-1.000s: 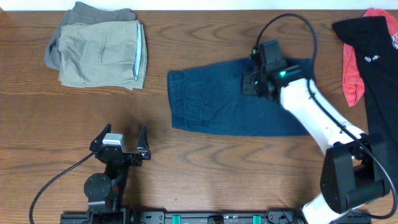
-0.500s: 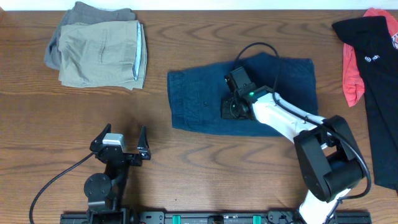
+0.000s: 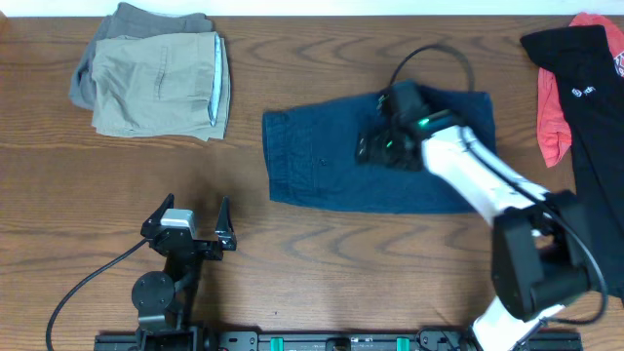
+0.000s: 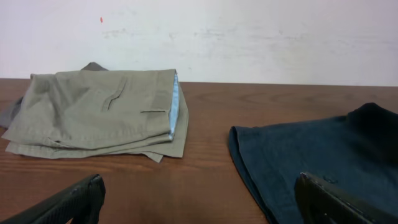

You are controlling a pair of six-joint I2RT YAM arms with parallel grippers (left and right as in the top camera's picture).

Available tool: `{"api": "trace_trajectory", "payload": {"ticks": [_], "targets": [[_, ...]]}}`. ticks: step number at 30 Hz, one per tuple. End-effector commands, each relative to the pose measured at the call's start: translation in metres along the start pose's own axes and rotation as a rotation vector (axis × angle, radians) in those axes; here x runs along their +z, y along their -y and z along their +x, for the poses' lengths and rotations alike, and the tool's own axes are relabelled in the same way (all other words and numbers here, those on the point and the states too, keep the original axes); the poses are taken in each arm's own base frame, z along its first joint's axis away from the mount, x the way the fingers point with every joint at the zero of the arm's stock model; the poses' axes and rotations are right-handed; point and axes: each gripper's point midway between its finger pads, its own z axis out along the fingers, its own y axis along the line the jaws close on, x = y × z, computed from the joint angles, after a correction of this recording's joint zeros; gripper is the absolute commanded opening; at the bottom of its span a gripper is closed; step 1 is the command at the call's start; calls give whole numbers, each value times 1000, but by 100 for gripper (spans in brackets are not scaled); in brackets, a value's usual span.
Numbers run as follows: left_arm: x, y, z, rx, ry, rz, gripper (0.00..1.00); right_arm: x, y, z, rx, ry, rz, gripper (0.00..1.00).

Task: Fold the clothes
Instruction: 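Retract the right gripper to the right side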

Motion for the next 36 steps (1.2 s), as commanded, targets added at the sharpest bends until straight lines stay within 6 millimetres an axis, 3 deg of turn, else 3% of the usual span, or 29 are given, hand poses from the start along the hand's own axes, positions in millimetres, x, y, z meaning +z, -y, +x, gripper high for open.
{"api": "trace_trajectory", "payload": {"ticks": [1, 4, 9, 14, 18, 24, 36], "targets": [[2, -2, 15, -1, -36, -5, 98, -45, 14, -45, 23, 136, -11, 99], [2, -2, 15, -1, -36, -5, 98, -66, 47, -74, 96, 229, 34, 99], [2, -2, 15, -1, -36, -4, 98, -97, 133, -113, 245, 400, 230, 99], [2, -2, 15, -1, -36, -5, 98, -123, 211, -119, 381, 470, 414, 99], [2, -2, 15, -1, -36, -4, 98, -133, 245, -113, 452, 469, 449, 99], [2, -2, 15, -1, -36, -5, 98, -139, 265, -109, 498, 471, 464, 99], [2, -2, 15, -1, -36, -4, 98, -139, 265, -109, 497, 471, 464, 99]]}}
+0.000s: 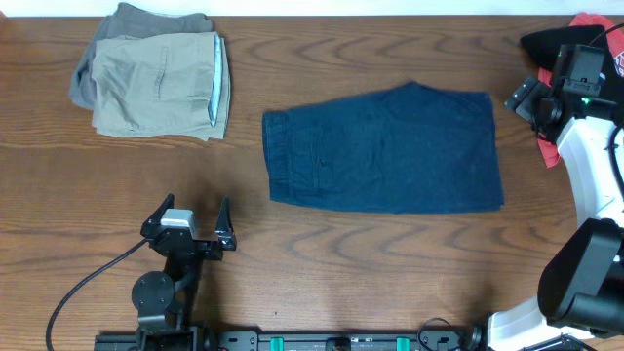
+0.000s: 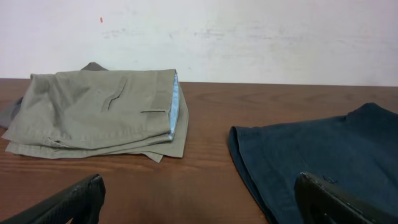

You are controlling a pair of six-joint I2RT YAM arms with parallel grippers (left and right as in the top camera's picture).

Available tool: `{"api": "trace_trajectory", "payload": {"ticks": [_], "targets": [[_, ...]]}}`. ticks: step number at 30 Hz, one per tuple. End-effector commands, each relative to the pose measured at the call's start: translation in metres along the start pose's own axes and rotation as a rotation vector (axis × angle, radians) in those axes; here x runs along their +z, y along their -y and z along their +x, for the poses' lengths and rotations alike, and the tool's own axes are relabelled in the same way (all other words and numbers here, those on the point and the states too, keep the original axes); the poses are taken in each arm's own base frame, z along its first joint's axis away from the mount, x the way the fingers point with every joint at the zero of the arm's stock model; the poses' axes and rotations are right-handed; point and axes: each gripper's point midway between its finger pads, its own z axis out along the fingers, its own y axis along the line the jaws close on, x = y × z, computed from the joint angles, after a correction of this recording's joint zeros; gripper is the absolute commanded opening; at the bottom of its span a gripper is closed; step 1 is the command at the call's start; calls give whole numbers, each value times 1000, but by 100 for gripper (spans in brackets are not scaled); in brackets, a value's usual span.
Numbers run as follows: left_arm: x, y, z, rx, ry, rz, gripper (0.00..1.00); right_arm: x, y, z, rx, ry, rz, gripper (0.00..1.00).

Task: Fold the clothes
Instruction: 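Retract the right gripper to the right side, then reach the left gripper to the shorts' left edge and grasp it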

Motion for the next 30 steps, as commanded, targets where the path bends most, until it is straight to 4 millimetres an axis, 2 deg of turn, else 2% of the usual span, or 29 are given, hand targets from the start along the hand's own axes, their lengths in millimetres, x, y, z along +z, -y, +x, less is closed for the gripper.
{"api": "trace_trajectory", "payload": {"ticks": [1, 18, 23, 25, 30], "targets": [[2, -2, 15, -1, -36, -5, 98, -6, 1, -8, -6, 27, 4, 99], [2, 0, 14, -21, -31, 5, 98, -6, 1, -8, -6, 27, 4, 99], [-4, 44, 11, -307, -66, 257, 98, -6, 1, -8, -7, 27, 4, 99], [-6, 48, 12, -407, -88, 281, 98, -6, 1, -8, -7, 27, 4, 99], [-6, 49, 14, -497, -113, 280, 98, -6, 1, -8, -7, 27, 4, 99]]}}
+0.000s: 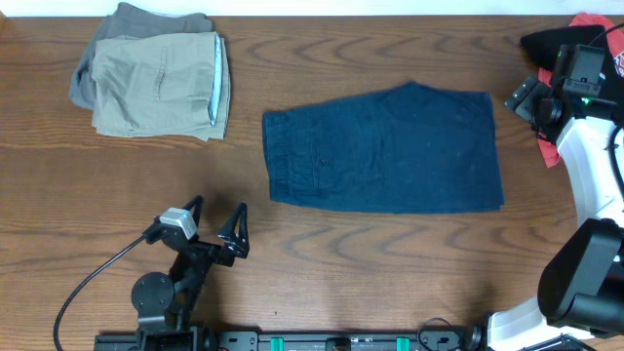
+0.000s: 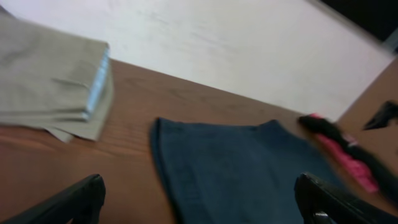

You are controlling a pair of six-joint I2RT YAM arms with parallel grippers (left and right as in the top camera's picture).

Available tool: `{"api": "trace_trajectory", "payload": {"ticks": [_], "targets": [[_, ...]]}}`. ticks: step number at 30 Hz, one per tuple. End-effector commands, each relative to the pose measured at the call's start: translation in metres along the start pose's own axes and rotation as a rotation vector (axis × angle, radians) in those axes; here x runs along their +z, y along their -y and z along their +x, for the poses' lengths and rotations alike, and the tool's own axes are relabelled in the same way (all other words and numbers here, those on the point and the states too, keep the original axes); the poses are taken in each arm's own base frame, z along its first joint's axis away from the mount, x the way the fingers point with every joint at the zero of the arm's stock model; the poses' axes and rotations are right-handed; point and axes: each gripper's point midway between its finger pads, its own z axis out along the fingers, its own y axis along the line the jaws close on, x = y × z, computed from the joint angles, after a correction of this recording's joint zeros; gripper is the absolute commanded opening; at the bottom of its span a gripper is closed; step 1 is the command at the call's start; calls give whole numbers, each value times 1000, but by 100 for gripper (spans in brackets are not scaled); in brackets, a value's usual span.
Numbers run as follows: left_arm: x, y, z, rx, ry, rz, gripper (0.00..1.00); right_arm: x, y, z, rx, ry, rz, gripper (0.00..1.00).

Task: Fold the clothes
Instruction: 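Reach the left gripper to the shorts' left edge and grasp it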

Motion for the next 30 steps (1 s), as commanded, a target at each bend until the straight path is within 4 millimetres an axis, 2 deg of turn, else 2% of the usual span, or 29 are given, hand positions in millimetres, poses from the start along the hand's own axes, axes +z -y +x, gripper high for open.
{"api": "trace_trajectory", "payload": {"ticks": [1, 7, 15, 18, 23, 26, 30], "targets": [[1, 3, 16, -135, -55, 40, 98, -6, 1, -8, -7, 27, 4, 99], [0, 8, 5, -121, -29, 48, 98, -6, 1, -8, -7, 27, 4, 99], [3, 19, -33, 7, -48, 10, 98, -6, 1, -8, -7, 27, 4, 99], [13, 19, -44, 26, -132, -23, 98, -6, 1, -8, -7, 27, 4, 99], [42, 11, -57, 18, -367, -98, 98, -6, 1, -8, -7, 27, 4, 99], [57, 3, -56, -17, -533, -142, 98, -6, 1, -8, -7, 27, 4, 99], [74, -10, -43, -114, -719, -203, 98, -6, 1, -8, -7, 27, 4, 99]]}}
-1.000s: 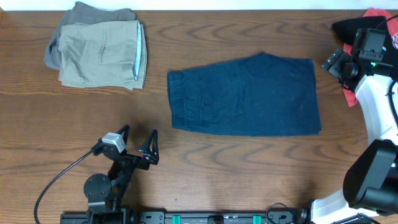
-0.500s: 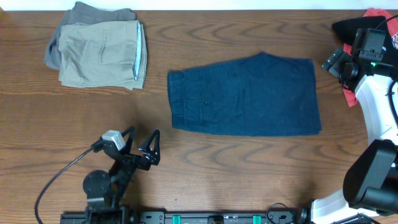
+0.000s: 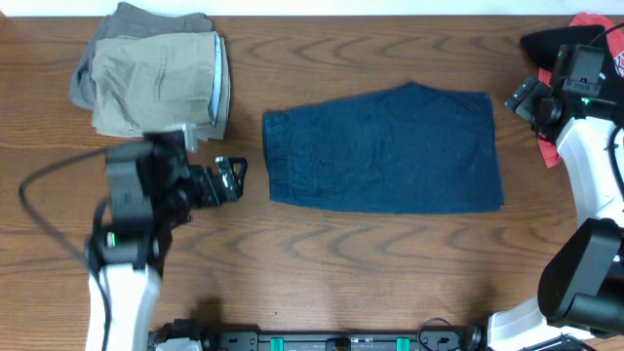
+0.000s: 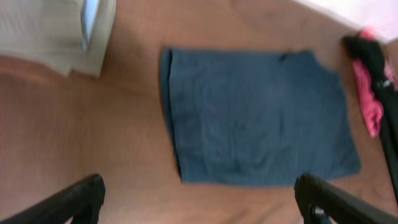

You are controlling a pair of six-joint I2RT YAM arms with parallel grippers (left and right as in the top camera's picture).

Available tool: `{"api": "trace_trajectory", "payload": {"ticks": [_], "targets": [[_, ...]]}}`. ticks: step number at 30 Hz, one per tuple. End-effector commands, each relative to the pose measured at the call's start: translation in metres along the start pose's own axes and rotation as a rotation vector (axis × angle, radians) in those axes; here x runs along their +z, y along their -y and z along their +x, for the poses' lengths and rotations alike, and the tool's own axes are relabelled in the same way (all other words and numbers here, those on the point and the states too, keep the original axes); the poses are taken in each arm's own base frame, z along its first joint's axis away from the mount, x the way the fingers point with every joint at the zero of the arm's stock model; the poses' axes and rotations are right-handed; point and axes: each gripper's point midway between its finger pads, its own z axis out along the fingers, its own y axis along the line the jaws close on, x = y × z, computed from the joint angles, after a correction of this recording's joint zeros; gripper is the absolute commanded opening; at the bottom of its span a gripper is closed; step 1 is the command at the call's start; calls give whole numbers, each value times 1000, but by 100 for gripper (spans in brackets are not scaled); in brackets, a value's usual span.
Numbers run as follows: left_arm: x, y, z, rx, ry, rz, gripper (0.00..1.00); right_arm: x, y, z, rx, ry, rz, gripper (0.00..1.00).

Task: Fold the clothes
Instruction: 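Reach the left gripper to the shorts' left edge and grasp it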

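Dark blue shorts (image 3: pixel 385 151) lie flat in the middle of the table, waistband to the left. In the left wrist view the shorts (image 4: pixel 255 118) are seen from above. My left gripper (image 3: pixel 229 178) hovers open just left of the waistband, with nothing between its fingers (image 4: pixel 68 202). My right gripper (image 3: pixel 526 97) is at the far right, beside the black garment and clear of the shorts, and looks open and empty.
A folded pile of khaki and grey clothes (image 3: pixel 156 78) sits at the back left, also showing in the wrist view as the khaki pile (image 4: pixel 50 31). A black garment (image 3: pixel 585 117) and a red one (image 3: pixel 553 112) lie at the back right corner.
My left arm has left its spot near the table's front edge and now stands over the table left of the shorts, with its camera looking down on them. The right arm has not moved.
First my right gripper was on the blue shorts while the left arm sat at the front edge. Then the right gripper was at the far right and the shorts lay flat. The left gripper then turned towards the shorts and now hovers by their waistband.
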Motion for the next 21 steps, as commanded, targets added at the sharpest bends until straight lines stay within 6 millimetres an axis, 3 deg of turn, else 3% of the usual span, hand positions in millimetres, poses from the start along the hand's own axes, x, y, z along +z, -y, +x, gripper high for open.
{"api": "trace_trajectory", "payload": {"ticks": [1, 11, 16, 21], "targets": [[17, -6, -15, 11, -70, -18, 98, -6, 1, -9, -7, 27, 3, 99], [87, -42, -6, -122, -187, -46, 98, -6, 1, -9, -7, 27, 3, 99], [109, -40, 9, -97, -248, -54, 98, -6, 1, -9, -7, 27, 3, 99], [127, -44, 27, 6, -283, -206, 98, -6, 1, -9, -7, 27, 3, 99]]}}
